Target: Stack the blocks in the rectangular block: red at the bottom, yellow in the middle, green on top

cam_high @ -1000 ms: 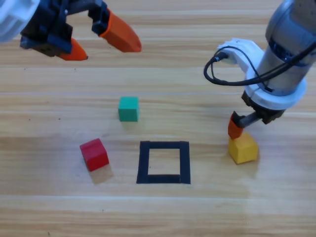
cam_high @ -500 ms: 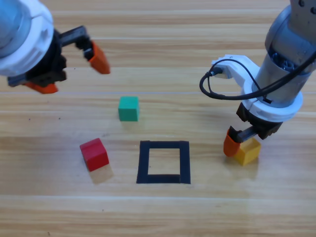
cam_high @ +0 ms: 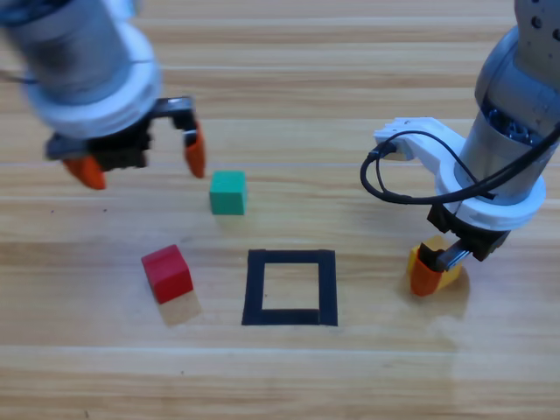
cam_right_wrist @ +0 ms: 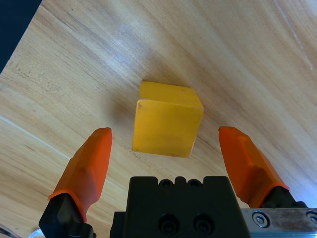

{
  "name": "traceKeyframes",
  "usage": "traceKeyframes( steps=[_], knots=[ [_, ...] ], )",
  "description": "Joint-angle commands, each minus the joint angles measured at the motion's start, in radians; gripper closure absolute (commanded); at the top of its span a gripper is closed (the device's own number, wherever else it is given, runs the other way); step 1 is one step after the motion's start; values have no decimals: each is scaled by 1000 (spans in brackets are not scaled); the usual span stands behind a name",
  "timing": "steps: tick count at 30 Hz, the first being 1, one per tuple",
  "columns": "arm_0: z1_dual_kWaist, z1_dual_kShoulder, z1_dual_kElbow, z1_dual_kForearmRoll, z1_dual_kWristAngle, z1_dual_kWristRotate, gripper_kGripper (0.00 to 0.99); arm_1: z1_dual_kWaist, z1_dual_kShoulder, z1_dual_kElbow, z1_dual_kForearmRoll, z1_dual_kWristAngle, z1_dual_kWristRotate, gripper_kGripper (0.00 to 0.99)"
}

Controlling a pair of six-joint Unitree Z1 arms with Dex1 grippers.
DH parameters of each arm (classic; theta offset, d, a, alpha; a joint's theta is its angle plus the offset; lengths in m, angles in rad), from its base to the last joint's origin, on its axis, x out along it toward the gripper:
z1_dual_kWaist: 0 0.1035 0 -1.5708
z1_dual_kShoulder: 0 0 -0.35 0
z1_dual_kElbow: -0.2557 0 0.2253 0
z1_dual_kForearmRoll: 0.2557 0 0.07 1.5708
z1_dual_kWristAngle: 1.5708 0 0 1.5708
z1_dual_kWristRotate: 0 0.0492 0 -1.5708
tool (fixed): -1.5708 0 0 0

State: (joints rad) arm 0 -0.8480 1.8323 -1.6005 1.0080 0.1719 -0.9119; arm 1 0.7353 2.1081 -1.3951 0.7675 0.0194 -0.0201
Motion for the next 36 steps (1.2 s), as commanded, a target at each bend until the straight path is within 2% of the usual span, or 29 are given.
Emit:
traceKeyframes(
  steps=[1,6,7,8,9,11,12,17,21,26,29,32,36],
  knots=[
    [29,107,-65,66,-9,4,37,-19,75,8,-37,7,14,80],
    [69,104,-56,78,-29,39,33,-19,78,-2,-45,17,19,189],
    [73,110,-56,80,-31,53,1,-19,79,-4,-45,16,17,257],
    [76,116,-55,81,-32,62,0,-19,82,-7,-47,14,9,358],
    [78,114,-44,81,-31,67,0,-19,85,-5,-62,8,-6,596],
    [78,130,-21,80,-12,65,0,-19,90,-1,-83,2,-34,938],
    [78,142,-21,80,-6,59,0,-19,93,-1,-85,-7,-34,990],
    [86,191,-27,80,-17,24,0,-19,39,4,-68,-38,-23,990],
    [89,171,-33,83,0,7,0,-19,-102,-2,-1,-32,43,990],
    [95,136,-3,70,-23,-42,48,-19,-198,-28,85,-6,138,990],
    [95,41,139,-65,-68,-108,83,-28,-214,-30,102,10,187,990],
    [95,-62,287,-218,-75,-213,109,-36,-215,-18,102,14,256,990],
    [93,-51,315,-258,-66,-268,114,-37,-203,-5,102,16,267,990]
  ],
)
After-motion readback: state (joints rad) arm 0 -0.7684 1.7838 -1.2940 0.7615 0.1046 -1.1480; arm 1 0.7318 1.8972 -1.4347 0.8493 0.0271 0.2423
